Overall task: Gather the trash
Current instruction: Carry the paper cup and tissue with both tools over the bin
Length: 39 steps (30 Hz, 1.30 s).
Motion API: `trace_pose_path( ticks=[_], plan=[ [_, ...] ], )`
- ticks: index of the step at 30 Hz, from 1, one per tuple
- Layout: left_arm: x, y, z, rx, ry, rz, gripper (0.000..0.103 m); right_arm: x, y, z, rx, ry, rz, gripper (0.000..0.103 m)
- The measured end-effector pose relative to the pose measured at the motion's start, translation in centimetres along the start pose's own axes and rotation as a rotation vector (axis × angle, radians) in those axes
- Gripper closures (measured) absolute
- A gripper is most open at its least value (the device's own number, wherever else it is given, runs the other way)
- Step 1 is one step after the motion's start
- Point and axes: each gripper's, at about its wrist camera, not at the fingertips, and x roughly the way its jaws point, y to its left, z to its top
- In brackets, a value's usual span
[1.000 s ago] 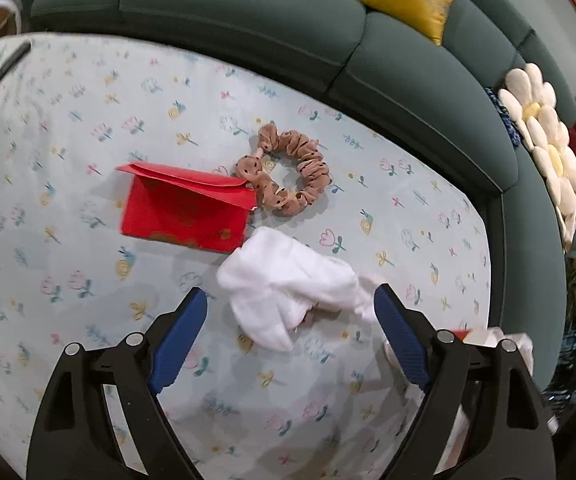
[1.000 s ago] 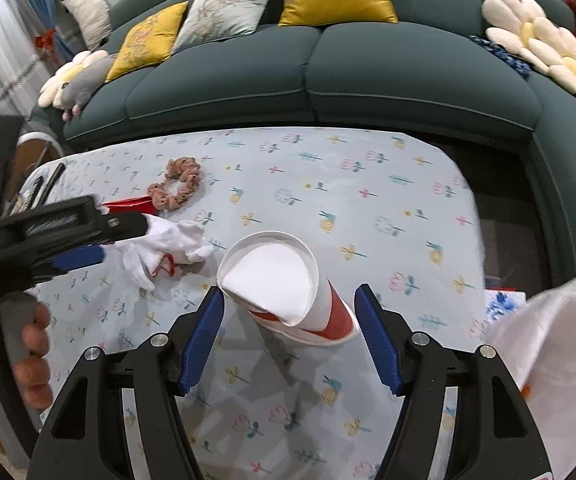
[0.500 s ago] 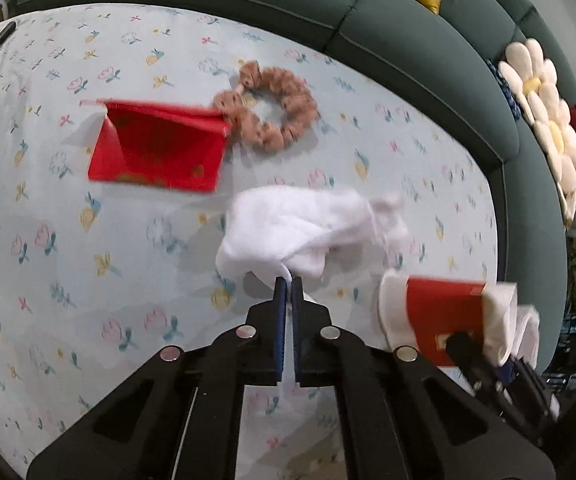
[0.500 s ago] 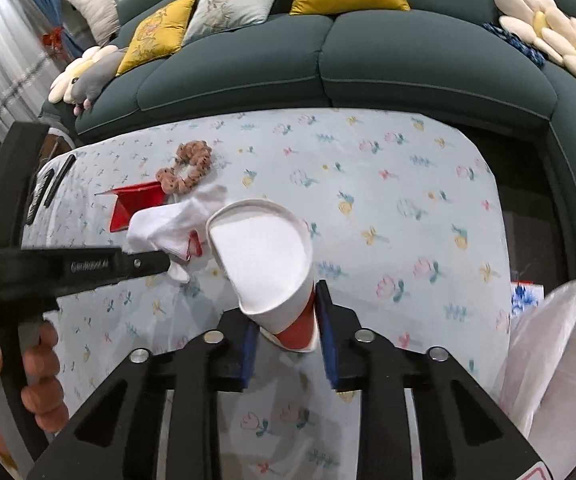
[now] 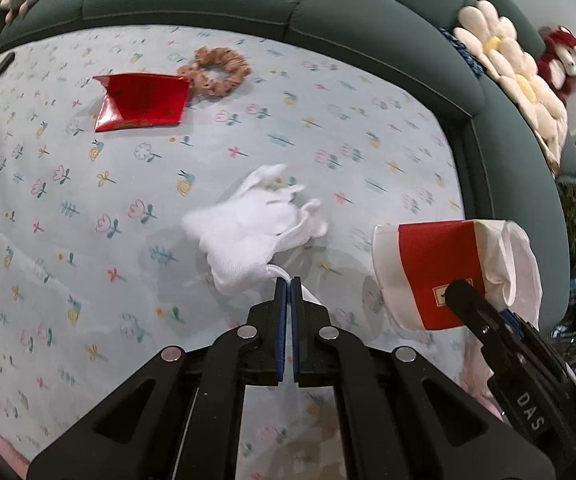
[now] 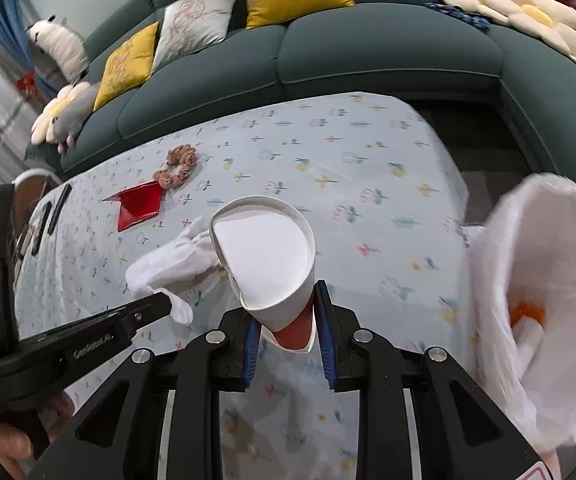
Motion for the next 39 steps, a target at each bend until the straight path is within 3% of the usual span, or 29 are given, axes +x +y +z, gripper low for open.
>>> trace_pose_path(
  ticks=[21, 39],
  plan=[
    [-6.7, -13.5, -5.5, 0.309, -0.128, -0.066, 0.102, -11.3, -9.1, -2.7, 0.149, -0.182, -0.053, 0.079],
    [-7.6, -26.1, -6.3, 0.511, -0.151, -0.233, 0.101, -16.9, -19.5, -3.6, 0.292, -0.278, -0.147, 0.079]
  ],
)
